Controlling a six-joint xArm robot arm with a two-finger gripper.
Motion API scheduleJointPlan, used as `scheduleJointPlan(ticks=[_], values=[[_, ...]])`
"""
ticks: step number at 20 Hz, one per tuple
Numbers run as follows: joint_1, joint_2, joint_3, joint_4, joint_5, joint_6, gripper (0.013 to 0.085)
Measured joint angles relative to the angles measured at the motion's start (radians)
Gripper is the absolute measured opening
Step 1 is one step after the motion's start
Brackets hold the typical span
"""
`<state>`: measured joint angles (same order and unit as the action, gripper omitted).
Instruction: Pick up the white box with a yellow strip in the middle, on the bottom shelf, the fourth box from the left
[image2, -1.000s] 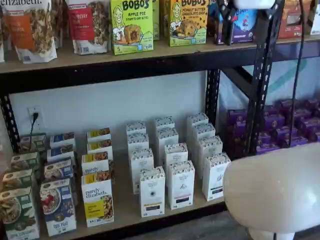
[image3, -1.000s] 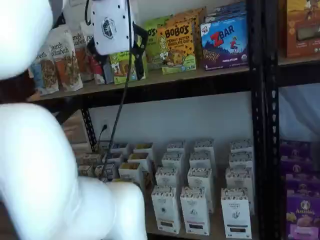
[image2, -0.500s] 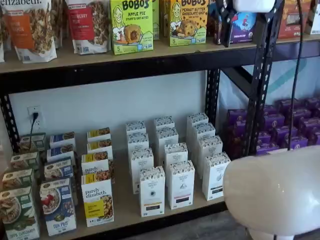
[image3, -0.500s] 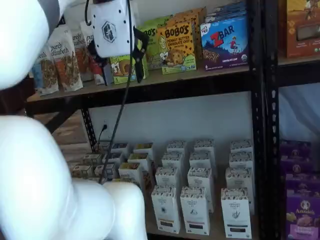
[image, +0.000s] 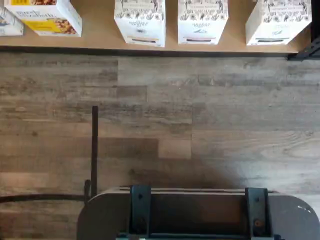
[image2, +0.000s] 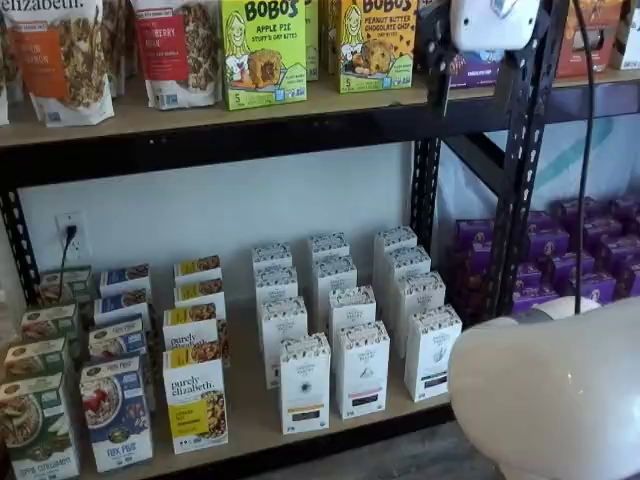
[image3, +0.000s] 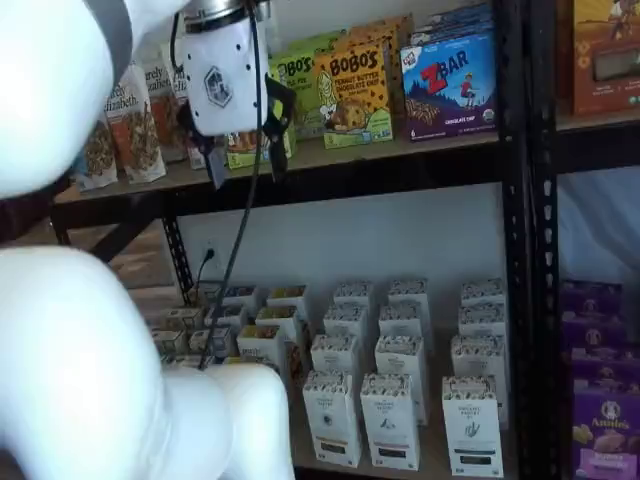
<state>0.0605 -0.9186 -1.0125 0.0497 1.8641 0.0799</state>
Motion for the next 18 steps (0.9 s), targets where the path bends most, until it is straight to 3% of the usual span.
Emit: scheduleJointPlan(ticks=[18], values=[[0.100,-0.060,0.276,-0.047,-0.227,0.090,0.0850]])
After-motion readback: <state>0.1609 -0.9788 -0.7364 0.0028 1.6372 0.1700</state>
